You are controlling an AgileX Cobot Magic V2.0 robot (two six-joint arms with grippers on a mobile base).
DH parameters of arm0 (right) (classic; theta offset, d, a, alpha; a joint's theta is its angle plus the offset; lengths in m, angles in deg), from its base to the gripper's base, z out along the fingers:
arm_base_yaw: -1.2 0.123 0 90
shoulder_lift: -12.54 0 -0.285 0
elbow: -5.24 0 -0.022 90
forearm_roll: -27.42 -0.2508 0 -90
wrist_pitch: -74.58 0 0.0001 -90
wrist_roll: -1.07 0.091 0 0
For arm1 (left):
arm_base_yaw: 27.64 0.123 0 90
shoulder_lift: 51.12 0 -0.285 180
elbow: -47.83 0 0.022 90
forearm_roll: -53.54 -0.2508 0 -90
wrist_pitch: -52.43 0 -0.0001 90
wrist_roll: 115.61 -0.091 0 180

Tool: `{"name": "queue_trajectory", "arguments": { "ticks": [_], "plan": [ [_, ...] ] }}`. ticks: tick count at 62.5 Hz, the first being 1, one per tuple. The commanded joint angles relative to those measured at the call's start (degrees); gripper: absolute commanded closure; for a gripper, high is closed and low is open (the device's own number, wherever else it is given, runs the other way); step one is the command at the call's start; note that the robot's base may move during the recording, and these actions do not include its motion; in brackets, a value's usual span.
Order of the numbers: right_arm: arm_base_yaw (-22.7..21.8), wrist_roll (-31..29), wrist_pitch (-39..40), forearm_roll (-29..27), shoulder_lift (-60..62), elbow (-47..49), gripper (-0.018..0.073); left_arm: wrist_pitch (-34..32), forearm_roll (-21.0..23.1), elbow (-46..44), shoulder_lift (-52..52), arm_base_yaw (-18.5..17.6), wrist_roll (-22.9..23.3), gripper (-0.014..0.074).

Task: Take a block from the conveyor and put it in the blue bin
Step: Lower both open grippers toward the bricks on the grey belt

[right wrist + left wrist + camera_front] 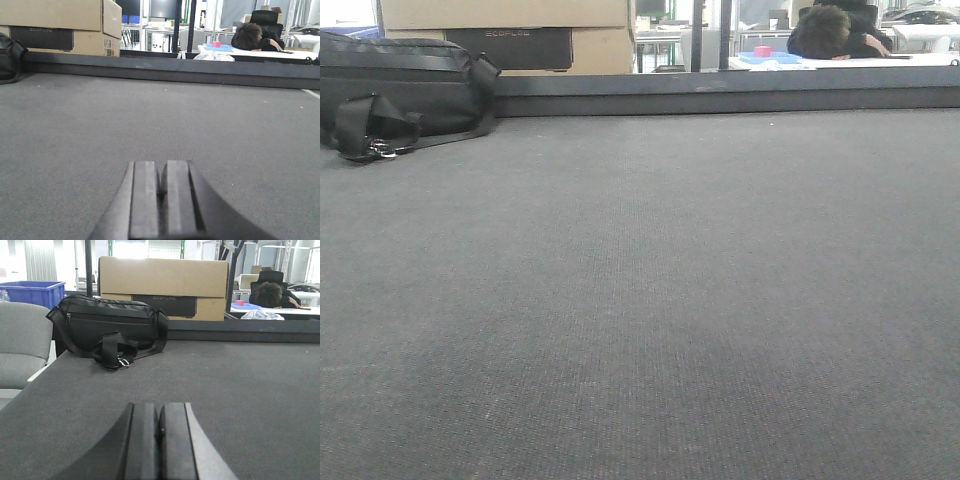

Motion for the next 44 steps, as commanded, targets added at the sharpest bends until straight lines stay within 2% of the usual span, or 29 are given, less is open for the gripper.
{"name": "queue_trajectory", "arguments": {
  "ticks": [1, 44],
  "plan": [
    [0.25, -0.10, 1.07, 0.47, -0.37, 0.13, 0.0721, -0.90, 0.29, -0.08, 0.24, 0.19, 0.21, 0.0708],
    [0.25, -0.10, 1.07, 0.47, -0.37, 0.13, 0.0721, -0.93, 0.29, -0.08, 0.24, 0.19, 0.21, 0.0708]
  ]
}}
